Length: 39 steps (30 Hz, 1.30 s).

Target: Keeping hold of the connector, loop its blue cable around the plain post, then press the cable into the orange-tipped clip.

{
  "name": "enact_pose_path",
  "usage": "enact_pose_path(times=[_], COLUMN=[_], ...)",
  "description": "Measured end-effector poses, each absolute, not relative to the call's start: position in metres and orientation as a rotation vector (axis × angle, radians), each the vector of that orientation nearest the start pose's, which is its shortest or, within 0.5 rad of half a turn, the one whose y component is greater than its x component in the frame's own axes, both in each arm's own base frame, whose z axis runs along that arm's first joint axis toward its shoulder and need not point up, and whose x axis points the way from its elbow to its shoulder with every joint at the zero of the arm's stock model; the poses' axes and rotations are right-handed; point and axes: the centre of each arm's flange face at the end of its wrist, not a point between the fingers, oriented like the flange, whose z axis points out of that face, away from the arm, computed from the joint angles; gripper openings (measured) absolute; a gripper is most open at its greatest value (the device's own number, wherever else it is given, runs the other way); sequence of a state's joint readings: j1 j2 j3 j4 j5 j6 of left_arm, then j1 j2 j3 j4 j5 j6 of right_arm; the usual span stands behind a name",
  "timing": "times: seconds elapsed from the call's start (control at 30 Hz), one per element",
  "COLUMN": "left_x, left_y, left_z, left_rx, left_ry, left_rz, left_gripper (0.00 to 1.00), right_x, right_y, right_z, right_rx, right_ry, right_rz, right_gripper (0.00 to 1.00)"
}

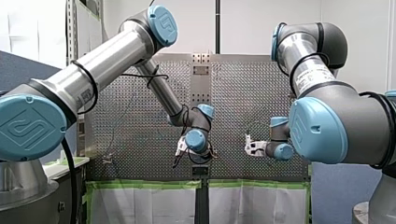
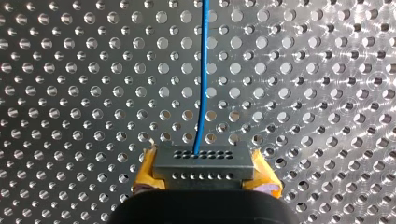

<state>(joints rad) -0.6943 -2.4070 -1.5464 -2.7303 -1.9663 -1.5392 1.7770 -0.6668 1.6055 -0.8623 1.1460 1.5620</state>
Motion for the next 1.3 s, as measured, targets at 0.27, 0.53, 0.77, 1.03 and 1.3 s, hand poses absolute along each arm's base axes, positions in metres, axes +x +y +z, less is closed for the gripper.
enact_pose_path(times=[0.27,0.53,0.77,1.03,1.3], left_x=[0.420,0.417,0.415,0.412,0.411], left_y=[-0.487,-0.489,-0.483,-0.477,-0.476], left_z=[0.036,0.036,0.035,0.034,0.034], left_rx=[0.450,0.449,0.423,0.392,0.376], left_ry=[1.857,1.856,1.869,1.896,1.904], left_rz=[-0.089,-0.084,-0.032,0.004,0.017], left_gripper=[1.00,1.00,1.00,1.00,1.00], right_x=[0.304,0.304,0.304,0.305,0.306], right_y=[-0.599,-0.599,-0.599,-0.598,-0.597], right_z=[0.002,0.002,0.001,0.001,0.001], right_rx=[1.719,1.719,1.720,1.724,1.726], right_ry=[-0.897,-0.899,-0.899,-0.898,-0.897], right_rz=[1.624,1.625,1.624,1.625,1.626], right_gripper=[0.00,0.00,0.00,0.00,0.00])
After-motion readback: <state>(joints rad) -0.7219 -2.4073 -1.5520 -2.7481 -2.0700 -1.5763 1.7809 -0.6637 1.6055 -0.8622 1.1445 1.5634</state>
